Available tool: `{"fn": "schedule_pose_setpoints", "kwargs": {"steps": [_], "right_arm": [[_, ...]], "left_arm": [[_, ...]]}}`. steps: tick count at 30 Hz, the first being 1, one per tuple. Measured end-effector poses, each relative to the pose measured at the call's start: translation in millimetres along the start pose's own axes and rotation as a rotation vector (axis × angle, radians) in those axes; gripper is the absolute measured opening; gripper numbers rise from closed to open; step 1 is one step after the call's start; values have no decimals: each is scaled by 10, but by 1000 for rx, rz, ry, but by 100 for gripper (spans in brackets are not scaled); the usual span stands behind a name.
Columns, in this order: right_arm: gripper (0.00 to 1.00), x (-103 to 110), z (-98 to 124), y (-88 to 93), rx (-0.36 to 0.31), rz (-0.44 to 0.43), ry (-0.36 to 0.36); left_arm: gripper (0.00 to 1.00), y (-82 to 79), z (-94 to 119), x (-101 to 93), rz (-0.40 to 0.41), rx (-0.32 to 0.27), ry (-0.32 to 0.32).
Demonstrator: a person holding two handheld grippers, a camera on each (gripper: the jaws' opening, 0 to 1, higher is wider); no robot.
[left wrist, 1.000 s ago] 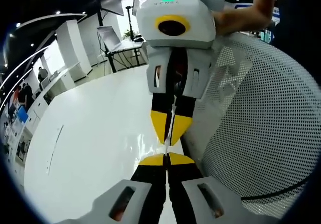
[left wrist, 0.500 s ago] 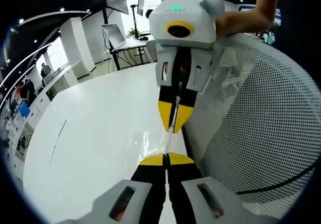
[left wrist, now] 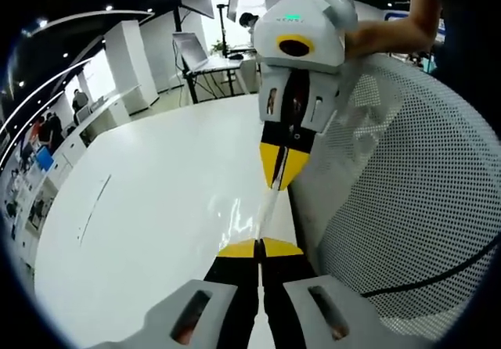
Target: Open the resealable bag by pulling the two sides of the seal apart until the entire bag opening is separated and visibly accessible.
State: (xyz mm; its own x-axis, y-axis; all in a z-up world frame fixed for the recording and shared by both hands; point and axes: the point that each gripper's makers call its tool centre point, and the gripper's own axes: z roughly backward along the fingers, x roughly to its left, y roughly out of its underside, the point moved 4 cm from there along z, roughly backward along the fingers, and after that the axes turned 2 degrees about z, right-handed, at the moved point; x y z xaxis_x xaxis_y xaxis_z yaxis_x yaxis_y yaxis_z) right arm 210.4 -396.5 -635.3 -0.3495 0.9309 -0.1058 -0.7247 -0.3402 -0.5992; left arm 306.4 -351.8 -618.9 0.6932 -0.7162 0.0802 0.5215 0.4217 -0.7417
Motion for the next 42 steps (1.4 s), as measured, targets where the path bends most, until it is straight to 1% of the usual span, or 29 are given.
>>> {"fn": "schedule_pose_setpoints", "kwargs": {"steps": [1,3,4,5,16,19,23,31,42], "right_arm": [[0,-8,1,6,1,-1,1],[0,-4,3,8,-5,-12,-2],[0,-2,2,6,-6,-11,-2],[0,-7,-5,7,-4,-9,-1],[0,-7,-9,44,7,-19,-1],[0,-20,-7,44,4,-27,2],[0,-26,2,89,24,-24,8],[0,-31,2,88,20,-36,8],[0,-25,4,107,24,-47,4]], "left_arm": [[0,10,6,0,2,3,4],[0,25,26,23,10,0,-6],[0,33,33,20,13,4,1],[0,37,39,34,10,4,-11],[0,129,101,33,27,21,-8],[0,143,123,57,28,21,-24],[0,191,160,82,23,36,-27],[0,268,237,115,51,41,-45],[0,311,273,105,60,44,-55]]}}
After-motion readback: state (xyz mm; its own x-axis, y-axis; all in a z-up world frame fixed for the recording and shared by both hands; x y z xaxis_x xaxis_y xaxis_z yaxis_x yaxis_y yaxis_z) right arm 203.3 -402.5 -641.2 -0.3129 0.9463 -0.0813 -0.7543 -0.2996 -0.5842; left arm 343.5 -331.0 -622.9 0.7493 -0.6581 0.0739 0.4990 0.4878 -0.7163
